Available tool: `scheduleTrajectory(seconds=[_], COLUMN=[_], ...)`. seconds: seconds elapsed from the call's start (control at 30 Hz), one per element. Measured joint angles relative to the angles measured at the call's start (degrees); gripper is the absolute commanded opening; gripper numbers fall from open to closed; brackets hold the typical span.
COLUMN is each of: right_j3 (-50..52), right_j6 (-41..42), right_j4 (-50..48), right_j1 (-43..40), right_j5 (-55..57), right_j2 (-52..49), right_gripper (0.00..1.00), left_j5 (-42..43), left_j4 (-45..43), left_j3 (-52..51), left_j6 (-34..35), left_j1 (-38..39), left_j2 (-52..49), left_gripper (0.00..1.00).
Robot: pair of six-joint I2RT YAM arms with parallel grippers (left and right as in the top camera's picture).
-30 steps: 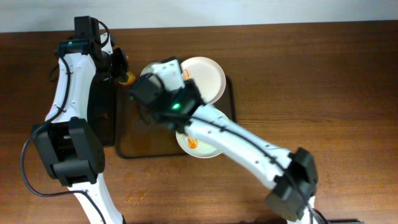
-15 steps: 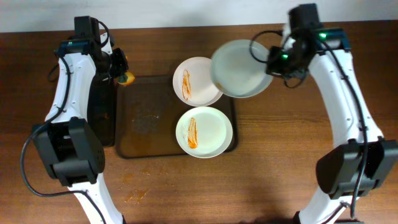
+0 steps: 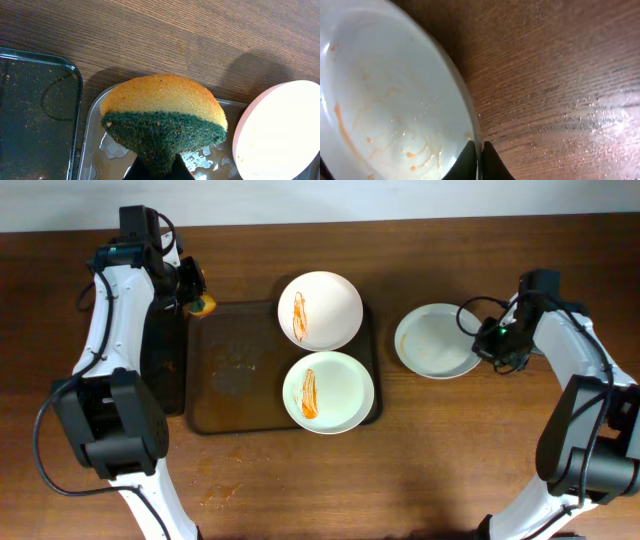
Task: Clean dirty plates on tray and stack at the side
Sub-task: 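Reach the right gripper to the rim of the lower sauce plate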
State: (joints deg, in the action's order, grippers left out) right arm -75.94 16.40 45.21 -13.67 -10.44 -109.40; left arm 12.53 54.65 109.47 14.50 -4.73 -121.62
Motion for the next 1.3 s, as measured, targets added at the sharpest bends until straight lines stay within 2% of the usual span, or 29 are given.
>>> scheduleTrajectory(seconds=[0.03, 0.2, 0.3, 0.4, 0.47, 0.57, 0.73, 0.9, 0.97, 1.3], right_j3=[0.0, -1.14, -3.1, -4.48, -4.74, -4.72, -4.63, -4.63, -4.63, -4.63], right_j6=[0.09, 0.94, 0.66, 0.28, 0.33, 1.88, 4.42, 5.07, 5.14, 5.66], right_j4=[0.68, 7.78, 8.55, 8.57, 8.55, 8.57, 8.39, 8.39, 8.52, 9.27], right_j1=[0.0, 0.13, 1.57, 7.5, 11.13, 20.33, 27.47, 30.69, 31.43, 31.91], right_j5=[-0.02, -0.31, -4.44, -9.05, -9.97, -10.69, -10.43, -10.21, -10.16, -10.01], right_j2=[0.0, 0.13, 4.28, 10.21, 10.56, 8.09, 1.64, -2.34, -3.78, -5.64], right_gripper=[0.42, 0.43, 0.43, 0.43, 0.43, 0.42, 0.38, 0.35, 0.29, 0.28], left_j5=[0.0, 0.0, -0.02, 0.0, -0.02, -0.63, -0.9, -1.03, -1.03, -1.03], left_j4=[0.0, 0.0, 0.0, 0.0, 0.0, 0.0, 0.02, 0.02, 0.02, 0.17], left_j3=[0.0, 0.0, 0.0, 0.0, 0.0, 0.0, 0.0, 0.0, 0.0, 0.0], left_j6=[0.0, 0.0, 0.0, 0.0, 0.0, 0.0, 0.0, 0.0, 0.0, 0.0], left_j1=[0.0, 0.0, 0.0, -0.02, -0.02, -0.02, -0.02, -0.02, 0.0, 0.0], left_j2=[0.0, 0.0, 0.0, 0.0, 0.0, 0.0, 0.0, 0.0, 0.0, 0.0], left_gripper=[0.0, 0.0, 0.0, 0.01, 0.01, 0.0, 0.0, 0.01, 0.0, 0.01])
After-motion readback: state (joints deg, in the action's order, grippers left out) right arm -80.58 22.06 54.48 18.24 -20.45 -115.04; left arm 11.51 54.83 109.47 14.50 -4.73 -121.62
